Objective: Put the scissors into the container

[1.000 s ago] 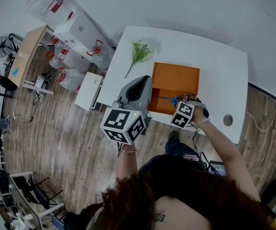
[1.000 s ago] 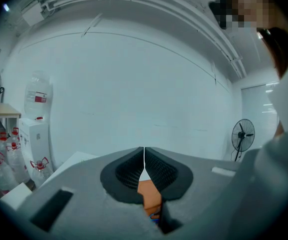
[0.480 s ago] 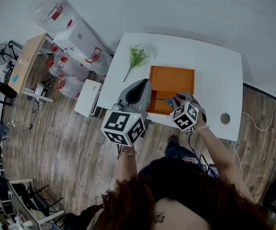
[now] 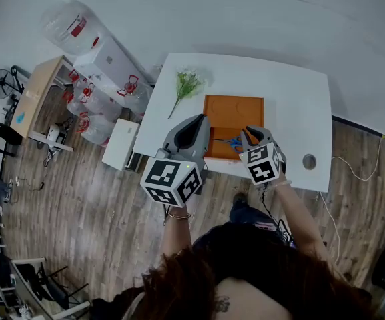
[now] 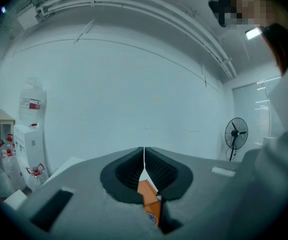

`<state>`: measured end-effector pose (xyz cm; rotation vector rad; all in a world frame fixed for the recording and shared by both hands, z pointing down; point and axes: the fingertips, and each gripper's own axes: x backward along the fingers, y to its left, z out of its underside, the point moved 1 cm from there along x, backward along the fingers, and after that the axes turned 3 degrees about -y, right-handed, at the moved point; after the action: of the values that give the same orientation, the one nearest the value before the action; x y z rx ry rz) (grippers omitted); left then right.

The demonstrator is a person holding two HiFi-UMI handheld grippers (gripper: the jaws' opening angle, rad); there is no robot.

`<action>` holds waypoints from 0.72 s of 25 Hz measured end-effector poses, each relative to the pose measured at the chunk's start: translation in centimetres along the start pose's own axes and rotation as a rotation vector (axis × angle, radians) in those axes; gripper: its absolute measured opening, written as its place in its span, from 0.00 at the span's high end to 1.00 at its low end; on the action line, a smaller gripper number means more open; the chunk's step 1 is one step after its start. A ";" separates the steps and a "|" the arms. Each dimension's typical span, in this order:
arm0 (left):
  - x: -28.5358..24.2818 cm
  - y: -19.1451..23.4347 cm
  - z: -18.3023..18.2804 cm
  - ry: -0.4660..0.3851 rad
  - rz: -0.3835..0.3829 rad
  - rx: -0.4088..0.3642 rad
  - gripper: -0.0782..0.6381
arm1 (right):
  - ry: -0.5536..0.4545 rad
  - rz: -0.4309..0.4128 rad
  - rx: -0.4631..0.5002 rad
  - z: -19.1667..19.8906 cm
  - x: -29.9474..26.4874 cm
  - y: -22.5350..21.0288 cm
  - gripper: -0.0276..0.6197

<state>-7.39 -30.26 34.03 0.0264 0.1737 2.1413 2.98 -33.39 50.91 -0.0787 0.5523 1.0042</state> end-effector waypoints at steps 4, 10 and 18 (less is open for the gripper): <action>0.4 -0.9 -0.4 -0.012 0.008 -0.009 0.86 | -0.057 0.043 -0.056 -1.6 2.0 -0.6 0.93; 1.4 -2.0 -0.7 -0.023 0.018 -0.017 0.86 | -0.132 0.081 -0.121 -3.3 5.1 -0.5 0.95; 3.5 -3.1 -0.8 -0.033 0.023 -0.026 0.86 | -0.234 0.106 -0.155 -5.4 8.9 0.1 0.96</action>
<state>-6.81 -25.77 32.63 0.0483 0.1267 2.1640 4.39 -28.06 42.04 -0.0693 0.2668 1.1414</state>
